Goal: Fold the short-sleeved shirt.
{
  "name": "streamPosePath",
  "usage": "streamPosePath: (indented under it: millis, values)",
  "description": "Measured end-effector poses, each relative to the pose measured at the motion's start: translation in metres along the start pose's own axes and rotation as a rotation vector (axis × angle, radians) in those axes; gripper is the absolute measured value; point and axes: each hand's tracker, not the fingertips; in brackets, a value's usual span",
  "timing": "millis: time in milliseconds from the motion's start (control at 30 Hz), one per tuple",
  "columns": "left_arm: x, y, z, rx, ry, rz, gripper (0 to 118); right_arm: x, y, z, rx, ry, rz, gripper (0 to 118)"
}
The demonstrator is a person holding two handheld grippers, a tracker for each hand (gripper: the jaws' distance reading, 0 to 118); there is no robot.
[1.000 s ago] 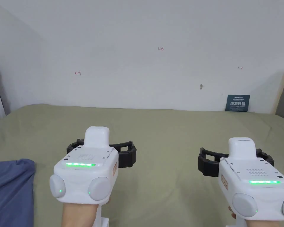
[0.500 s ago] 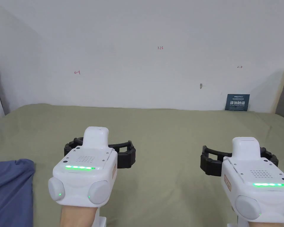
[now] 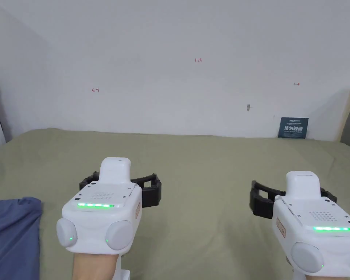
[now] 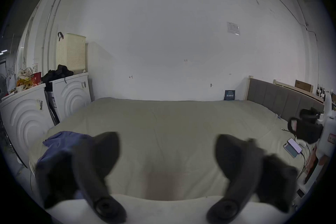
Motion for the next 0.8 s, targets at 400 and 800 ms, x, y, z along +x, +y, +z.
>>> streamPosePath:
  millis: [400,800]
  values:
    - [-0.008,-0.002,-0.008,-0.025,-0.012,0.008,0,-0.009,0.006,0.003,0.025,-0.067,0.025,0]
    - [-0.07,-0.002,0.019,-0.014,0.151,0.023,0,-0.065,0.011,-0.026,0.005,0.088,0.044,0]
